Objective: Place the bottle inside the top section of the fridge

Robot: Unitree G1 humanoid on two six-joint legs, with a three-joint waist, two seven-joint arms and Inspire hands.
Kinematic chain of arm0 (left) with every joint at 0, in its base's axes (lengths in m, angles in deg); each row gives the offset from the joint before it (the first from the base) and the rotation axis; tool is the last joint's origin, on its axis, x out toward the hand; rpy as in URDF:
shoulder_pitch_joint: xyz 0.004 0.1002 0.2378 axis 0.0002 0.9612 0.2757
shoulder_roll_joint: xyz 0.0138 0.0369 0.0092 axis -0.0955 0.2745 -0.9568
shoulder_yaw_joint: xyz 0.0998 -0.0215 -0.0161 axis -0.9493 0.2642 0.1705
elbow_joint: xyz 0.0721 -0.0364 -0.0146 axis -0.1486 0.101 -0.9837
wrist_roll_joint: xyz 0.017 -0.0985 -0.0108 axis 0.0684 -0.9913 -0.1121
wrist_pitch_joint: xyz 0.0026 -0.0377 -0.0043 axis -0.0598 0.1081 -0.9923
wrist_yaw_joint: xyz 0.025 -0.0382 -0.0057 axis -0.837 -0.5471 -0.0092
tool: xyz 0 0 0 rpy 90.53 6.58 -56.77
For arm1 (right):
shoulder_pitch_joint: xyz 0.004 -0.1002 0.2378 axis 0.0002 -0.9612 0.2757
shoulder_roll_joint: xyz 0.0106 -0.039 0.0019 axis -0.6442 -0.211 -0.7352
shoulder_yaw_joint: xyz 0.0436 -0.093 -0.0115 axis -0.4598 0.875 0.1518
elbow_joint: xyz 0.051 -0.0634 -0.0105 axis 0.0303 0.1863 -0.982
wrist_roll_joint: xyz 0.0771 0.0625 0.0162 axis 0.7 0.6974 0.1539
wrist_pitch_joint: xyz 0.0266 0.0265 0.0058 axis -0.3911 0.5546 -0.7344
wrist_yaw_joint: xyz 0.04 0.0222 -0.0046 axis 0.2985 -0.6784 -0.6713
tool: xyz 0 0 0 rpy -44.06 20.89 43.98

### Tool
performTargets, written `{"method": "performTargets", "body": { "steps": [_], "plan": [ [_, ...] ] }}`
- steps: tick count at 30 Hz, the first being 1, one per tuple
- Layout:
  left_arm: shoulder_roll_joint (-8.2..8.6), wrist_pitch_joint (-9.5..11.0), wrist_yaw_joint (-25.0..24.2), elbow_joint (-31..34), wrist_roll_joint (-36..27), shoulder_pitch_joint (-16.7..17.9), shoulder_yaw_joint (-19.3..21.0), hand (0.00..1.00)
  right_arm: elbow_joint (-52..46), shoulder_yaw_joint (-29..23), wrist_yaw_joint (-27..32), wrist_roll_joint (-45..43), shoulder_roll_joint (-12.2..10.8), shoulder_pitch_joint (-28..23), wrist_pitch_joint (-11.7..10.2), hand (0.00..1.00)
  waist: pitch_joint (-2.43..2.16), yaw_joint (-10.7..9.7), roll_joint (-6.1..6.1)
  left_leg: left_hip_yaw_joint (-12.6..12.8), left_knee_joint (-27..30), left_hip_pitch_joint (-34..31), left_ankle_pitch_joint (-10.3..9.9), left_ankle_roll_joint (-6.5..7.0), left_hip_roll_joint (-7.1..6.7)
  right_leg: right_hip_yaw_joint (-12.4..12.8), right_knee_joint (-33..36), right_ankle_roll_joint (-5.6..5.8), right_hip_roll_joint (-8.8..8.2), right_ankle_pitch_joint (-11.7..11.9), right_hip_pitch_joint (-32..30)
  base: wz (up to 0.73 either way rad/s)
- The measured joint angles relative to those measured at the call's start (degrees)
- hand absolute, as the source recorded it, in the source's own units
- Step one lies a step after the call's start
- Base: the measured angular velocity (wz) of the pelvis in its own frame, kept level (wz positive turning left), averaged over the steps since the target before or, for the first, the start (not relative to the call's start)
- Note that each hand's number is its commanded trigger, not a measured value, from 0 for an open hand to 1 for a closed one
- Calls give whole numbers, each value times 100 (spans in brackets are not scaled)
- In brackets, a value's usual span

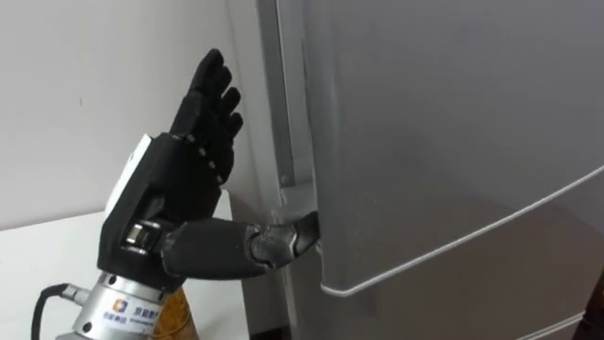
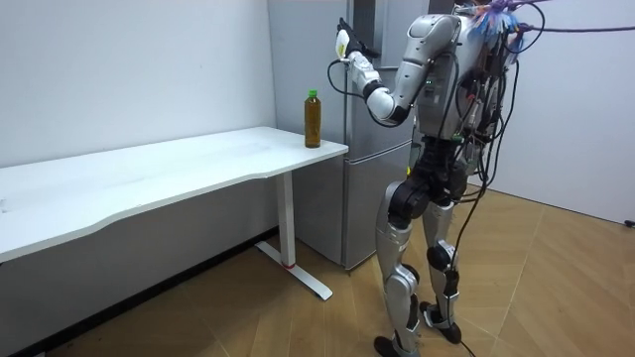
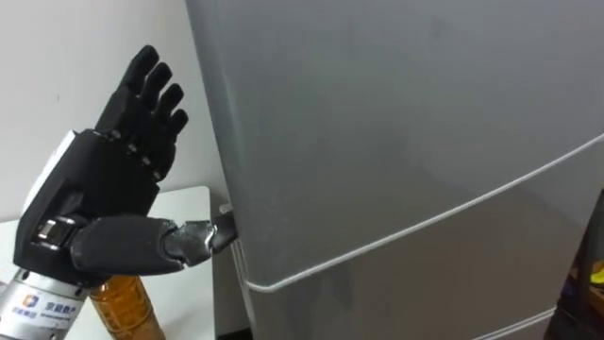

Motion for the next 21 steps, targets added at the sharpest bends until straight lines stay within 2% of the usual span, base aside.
{"method": "performTargets", "body": {
  "steps": [7,13,21],
  "plan": [
    [2,1,-451,187,-88,0,-134,0,17,31,-1,2,3,0,-82,0,-3,-2,8,-35,-6,-8,0,0,2,-42,4,-2,2,2,-7,3],
    [-2,2,-813,254,-427,0,-355,0,32,62,1,2,3,0,-98,0,10,-18,-11,-34,-4,29,0,0,2,-37,2,-3,3,3,4,0],
    [0,1,-1024,261,-444,-1,-597,0,76,119,5,13,5,39,-115,0,15,-60,-19,-34,-5,50,0,0,2,-35,3,-3,3,3,25,0]
  ]
}}
